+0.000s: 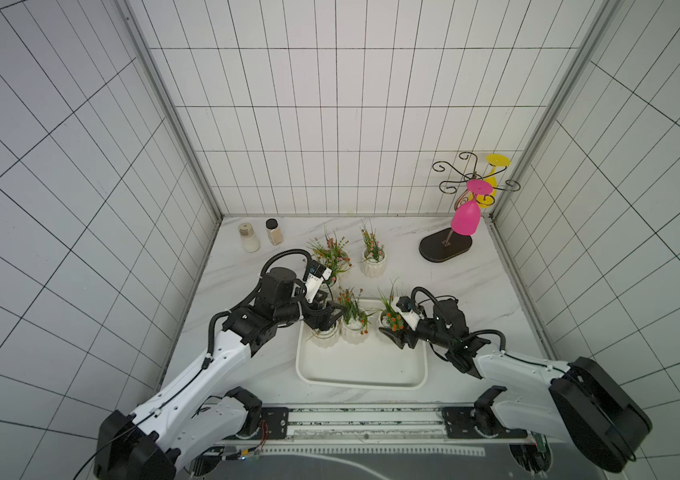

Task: Put the potted gypsophila into the storage box
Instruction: Place the baby's breath potted plant at the storage box.

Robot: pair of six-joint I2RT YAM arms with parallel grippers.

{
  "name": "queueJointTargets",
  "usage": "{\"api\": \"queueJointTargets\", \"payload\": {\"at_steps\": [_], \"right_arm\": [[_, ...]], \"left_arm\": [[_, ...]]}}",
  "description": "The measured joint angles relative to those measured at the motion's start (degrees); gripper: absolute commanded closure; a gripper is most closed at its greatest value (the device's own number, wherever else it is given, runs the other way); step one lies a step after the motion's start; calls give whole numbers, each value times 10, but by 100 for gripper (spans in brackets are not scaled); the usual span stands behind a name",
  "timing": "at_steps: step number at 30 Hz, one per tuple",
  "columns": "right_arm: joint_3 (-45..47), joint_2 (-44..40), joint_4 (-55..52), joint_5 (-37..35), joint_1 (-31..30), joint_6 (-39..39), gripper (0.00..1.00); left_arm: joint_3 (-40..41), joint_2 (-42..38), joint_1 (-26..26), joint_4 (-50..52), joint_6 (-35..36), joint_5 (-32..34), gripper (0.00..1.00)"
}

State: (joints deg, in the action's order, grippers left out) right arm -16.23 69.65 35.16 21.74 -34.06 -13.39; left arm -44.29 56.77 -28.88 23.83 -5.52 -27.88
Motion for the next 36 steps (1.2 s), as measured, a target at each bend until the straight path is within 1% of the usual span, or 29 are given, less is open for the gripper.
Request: {"api": "queueJointTargets", "payload": {"at_steps": [17,18,19,22,24,26,29,32,36], "right_arm": [[0,94,106,15,0,2,34],[0,98,110,16,0,2,32],[0,100,114,17,0,2,29],[0,103,120,17,0,3,16],[0,104,121,16,0,3,10],[1,104,132,15,0,3,1],[4,96,146,12,0,6,1],[12,68,146,9,0,10,1],[26,-8,130,0,0,25,1]], "left_arm": [[-1,13,0,0,2,3,16],[-1,13,0,0,2,5,16],[-1,13,0,1,3,5,16],[-1,13,0,1,4,7,16],[-2,13,0,2,5,7,16],[-2,13,0,2,5,8,16],[-2,13,0,4,6,9,16],[-2,13,0,4,6,11,16],[-2,13,0,5,6,13,15]]}}
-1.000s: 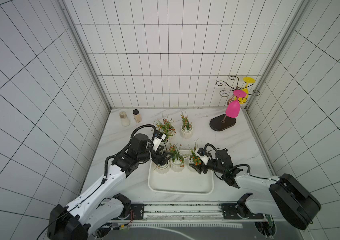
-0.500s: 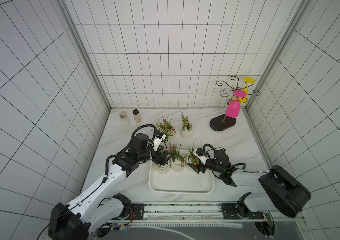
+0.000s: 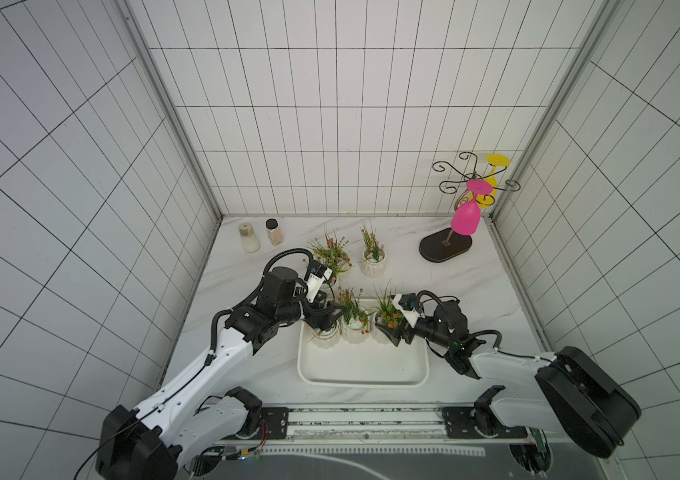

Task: Put the potted gypsophila into the storage box
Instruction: Place the baby's breath potted plant at the storage box.

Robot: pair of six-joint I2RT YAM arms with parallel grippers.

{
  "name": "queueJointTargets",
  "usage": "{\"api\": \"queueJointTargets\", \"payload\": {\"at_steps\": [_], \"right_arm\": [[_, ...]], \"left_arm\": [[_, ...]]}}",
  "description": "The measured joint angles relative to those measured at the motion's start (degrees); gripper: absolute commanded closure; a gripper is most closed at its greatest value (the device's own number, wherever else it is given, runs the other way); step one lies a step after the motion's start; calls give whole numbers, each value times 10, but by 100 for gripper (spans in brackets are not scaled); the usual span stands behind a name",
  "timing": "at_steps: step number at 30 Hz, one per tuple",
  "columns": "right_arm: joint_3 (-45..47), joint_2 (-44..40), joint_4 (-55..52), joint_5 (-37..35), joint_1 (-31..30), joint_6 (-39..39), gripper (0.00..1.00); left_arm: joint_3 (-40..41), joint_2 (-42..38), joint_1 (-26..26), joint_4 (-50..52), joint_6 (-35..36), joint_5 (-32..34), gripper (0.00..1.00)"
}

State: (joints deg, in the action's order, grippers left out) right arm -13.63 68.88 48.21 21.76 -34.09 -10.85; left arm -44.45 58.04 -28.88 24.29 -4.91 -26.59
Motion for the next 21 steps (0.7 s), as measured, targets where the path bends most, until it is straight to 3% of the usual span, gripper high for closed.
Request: {"api": "queueJointTargets", "payload": {"at_steps": [6,13,21], "right_arm": [[17,-165,-70,-40,0,50,1],[17,-310,-199,-133,0,135,16],[-21,-330,-383,-226,0,244,16]], "left_arm": [[0,0,0,0,0,1,13],[0,-17,4,-2,-9,12,13],[0,-36,16,-7,-18,68,13]]}}
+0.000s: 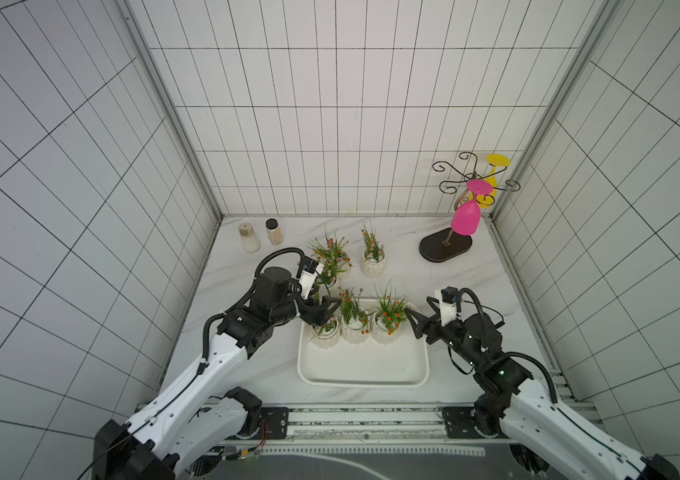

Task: Put the potted gypsophila into the storage box
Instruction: Place the baby's breath potted plant at the storage box, then pick up the baby's breath potted plant from the center of the board.

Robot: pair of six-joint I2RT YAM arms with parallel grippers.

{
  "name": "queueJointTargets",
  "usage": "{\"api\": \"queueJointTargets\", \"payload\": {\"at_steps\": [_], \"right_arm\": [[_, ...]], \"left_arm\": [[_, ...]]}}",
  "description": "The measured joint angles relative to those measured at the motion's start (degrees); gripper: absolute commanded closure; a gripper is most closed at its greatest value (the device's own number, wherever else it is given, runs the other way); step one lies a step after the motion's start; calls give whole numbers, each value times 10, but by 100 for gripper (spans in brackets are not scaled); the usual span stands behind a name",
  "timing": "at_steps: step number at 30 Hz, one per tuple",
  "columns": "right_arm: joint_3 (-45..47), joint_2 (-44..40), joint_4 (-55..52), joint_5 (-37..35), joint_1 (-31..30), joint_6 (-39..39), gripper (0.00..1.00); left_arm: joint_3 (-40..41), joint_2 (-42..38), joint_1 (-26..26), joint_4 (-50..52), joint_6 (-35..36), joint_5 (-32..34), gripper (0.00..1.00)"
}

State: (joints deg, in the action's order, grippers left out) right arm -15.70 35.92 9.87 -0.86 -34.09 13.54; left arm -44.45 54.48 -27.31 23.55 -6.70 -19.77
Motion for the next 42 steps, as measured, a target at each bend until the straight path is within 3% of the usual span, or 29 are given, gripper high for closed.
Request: {"api": "queueJointTargets", "payload": {"at_steps": [5,13,23,42], "right_arm": [[-79,41,-91,-24,0,30,12],[-177,103,-176,-22,34,38,6],[-250,176,-222,92,136,37,5],[-254,197,-218,186,193,36,3]], "left_arm": [[-19,6,2,23,-30,76,6],[-136,95,25,97,-38,141,3],[-192,188,30,140,0,144,3],[-200,315,15,115,23,164,3]]}}
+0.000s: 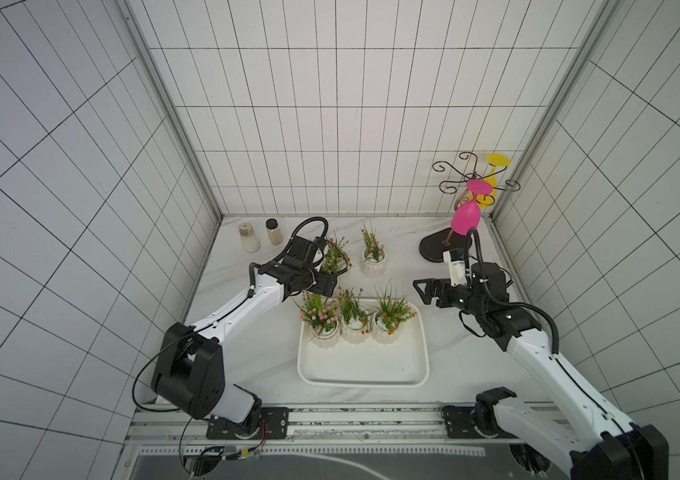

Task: Put the potted gypsophila into the storage box
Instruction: Pick up the baby's breath potted plant from the center of the board.

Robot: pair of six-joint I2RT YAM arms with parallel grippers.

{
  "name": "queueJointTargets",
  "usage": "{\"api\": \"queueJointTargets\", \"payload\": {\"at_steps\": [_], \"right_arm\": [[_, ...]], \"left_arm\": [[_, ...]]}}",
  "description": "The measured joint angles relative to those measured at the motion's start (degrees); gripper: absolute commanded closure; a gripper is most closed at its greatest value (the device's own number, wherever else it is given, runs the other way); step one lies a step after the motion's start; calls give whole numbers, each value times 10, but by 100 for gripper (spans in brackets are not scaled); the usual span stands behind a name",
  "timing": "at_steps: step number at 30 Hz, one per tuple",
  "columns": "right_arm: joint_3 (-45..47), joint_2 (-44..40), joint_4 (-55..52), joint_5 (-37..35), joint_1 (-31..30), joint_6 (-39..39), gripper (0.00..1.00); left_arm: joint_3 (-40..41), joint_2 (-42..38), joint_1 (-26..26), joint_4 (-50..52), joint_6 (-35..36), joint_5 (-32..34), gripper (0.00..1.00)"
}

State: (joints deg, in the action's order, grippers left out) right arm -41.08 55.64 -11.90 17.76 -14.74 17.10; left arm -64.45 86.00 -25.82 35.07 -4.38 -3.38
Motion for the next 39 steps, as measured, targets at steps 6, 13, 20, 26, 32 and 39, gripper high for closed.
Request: {"api": "queueJointTargets", "payload": {"at_steps": [6,13,20,26,32,39], "right_arm": [[0,4,7,17,11,0,3],[0,6,17,37,16,3,3],[0,6,24,47,17,7,3],[0,6,27,52,18,9,3],[0,6,34,58,21,13,3],[0,6,36,67,21,20,4]], "left_arm": [[0,34,-1,-17,-10,21,3],[0,62,-1,-50,-23,37,3],[0,78,-1,-84,-27,49,3],[0,94,-1,-114,-27,50,3],[0,112,-2,-124,-27,53,3],[0,124,-3,-139,-27,58,3]]}}
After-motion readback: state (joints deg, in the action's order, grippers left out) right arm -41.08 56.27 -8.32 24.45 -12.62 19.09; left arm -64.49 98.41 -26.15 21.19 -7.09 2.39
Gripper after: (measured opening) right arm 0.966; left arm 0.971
